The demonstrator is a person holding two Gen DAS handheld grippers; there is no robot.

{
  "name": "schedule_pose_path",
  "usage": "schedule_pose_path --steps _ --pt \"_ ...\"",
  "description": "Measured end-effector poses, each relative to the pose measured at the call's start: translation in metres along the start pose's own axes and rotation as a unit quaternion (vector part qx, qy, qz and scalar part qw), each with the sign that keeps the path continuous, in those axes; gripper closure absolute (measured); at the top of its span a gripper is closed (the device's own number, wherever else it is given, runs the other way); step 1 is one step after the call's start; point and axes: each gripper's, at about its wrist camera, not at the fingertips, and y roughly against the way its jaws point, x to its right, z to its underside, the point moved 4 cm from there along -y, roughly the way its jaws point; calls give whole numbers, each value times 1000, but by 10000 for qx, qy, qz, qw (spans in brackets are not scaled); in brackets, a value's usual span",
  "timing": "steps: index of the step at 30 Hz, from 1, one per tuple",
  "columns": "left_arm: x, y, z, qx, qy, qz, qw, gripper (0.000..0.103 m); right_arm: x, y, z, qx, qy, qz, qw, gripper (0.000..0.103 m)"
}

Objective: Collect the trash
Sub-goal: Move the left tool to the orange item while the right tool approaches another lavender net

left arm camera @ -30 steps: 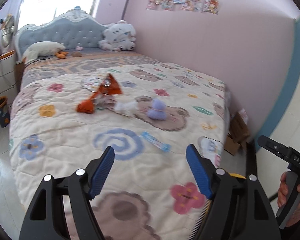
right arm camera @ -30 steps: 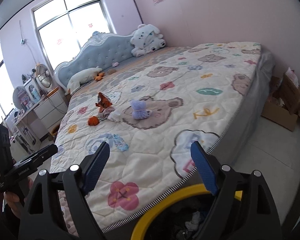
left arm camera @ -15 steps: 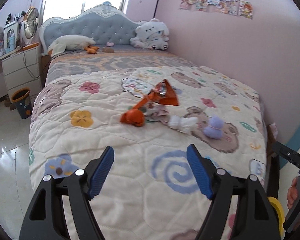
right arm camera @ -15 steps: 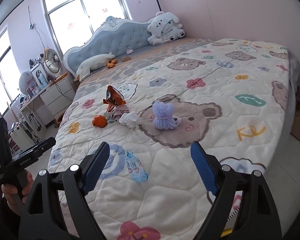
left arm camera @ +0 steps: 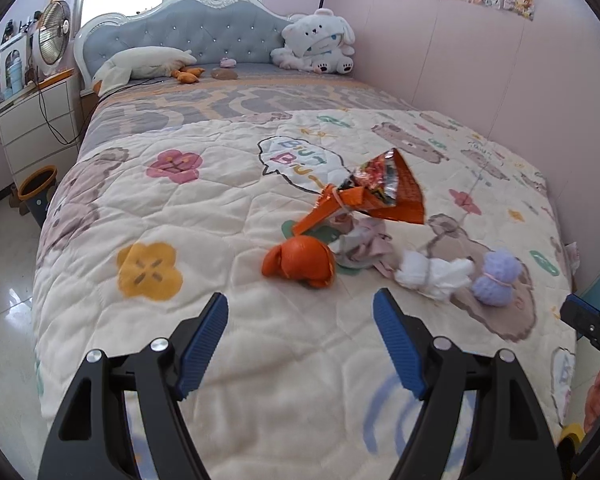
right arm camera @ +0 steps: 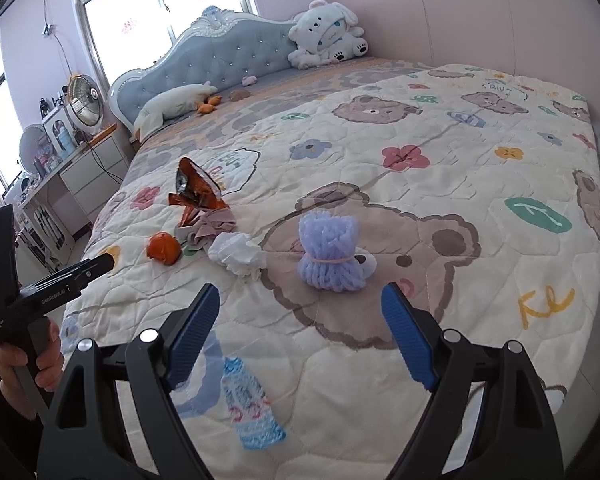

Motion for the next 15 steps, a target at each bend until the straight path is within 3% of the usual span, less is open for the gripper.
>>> schedule_pose_path --steps 9,15 --pt "-11 -56 -15 -312 -21 -137 9994 31 6 -51 -16 -199 24 234 9995 23" --pt "-7 -76 -20 -397 -35 -42 9992 31 6 -77 -23 -326 9 315 9990 24"
